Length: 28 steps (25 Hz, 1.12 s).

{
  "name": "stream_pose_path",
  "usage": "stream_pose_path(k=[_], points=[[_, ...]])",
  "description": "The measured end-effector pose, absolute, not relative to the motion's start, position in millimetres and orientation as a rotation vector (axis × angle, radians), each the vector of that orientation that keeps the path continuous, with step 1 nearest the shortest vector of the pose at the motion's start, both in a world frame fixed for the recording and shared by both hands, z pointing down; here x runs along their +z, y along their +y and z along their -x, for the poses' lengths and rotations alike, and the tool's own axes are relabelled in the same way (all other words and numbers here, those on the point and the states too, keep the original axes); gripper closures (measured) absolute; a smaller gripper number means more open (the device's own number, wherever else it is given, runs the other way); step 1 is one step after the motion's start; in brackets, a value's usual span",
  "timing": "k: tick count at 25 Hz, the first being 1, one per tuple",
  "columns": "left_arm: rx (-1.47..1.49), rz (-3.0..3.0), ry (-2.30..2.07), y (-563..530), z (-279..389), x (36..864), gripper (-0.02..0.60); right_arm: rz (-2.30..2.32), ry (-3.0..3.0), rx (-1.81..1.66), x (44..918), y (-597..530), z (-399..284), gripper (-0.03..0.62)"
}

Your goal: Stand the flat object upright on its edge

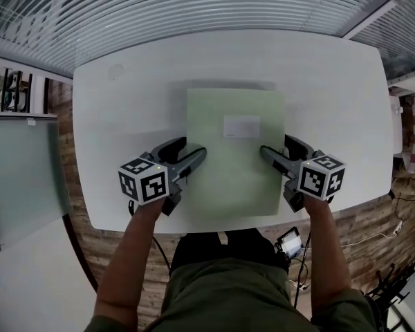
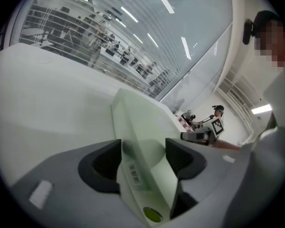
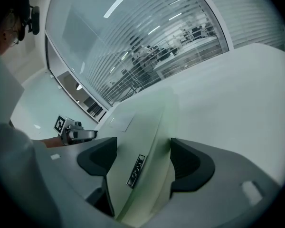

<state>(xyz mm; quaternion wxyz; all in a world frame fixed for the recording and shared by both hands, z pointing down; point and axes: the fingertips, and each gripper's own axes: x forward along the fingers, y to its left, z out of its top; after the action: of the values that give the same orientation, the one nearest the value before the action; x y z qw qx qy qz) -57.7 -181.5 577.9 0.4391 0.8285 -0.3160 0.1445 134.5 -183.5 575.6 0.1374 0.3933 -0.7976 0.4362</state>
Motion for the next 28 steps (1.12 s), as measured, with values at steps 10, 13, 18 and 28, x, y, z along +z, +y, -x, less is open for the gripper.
stream_pose_path(k=[10,13,18,28], points=[[0.367,-2.047,-0.800,-181,56,580,0.313,-1.137,-2.295,1.240,577,-184,-134,0.260],[0.369,-2.051,-0.807,-182,53,578,0.313,-1.155,-2.297,1.215,573,-185,-135,0.260],[0.369,-2.096,-0.829,-184,53,569,0.313,-1.182,-2.331,1.148,562,-188,-134,0.260],[0.363,-2.212,-0.873,-199,50,531,0.311,-1.240,-2.393,1.041,526,-198,-134,0.260]])
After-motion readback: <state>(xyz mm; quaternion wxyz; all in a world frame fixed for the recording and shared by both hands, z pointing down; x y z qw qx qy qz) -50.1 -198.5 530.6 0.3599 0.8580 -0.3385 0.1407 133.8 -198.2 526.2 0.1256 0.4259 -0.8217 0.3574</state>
